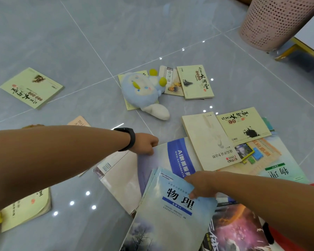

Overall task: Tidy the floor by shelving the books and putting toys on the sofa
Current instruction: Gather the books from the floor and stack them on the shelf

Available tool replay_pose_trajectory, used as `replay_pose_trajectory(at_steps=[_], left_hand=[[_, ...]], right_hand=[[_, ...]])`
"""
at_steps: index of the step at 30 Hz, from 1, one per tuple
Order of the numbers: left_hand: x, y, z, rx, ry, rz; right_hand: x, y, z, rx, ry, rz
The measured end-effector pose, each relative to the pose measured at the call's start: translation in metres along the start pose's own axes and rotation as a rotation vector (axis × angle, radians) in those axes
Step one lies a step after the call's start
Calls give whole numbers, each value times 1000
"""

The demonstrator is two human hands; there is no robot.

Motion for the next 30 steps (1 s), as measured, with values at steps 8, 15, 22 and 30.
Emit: replay_pose_trajectory(at_steps=[8,15,22,30], left_hand=[[90,-90,137,-156,413,656],[91,-108,117,442,354,444],[43,-66,68,443,160,144],[39,-59,74,158,231,-106]], right_hand=[[2,34,6,-115,89,-190],[1,63,-2,-337,44,-348],[0,47,9,-482,12,-314],[20,77,-17,133,-192,-582]])
Point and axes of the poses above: each hand's wrist, its own x-axis away from the middle knuckle, its own y-axis out of the back of the hand, z = x × y, the point moved 10 cm from there along -x, towards the middle knuckle, and after that the axes turned 1 degree about -x, right-handed, at the moved point
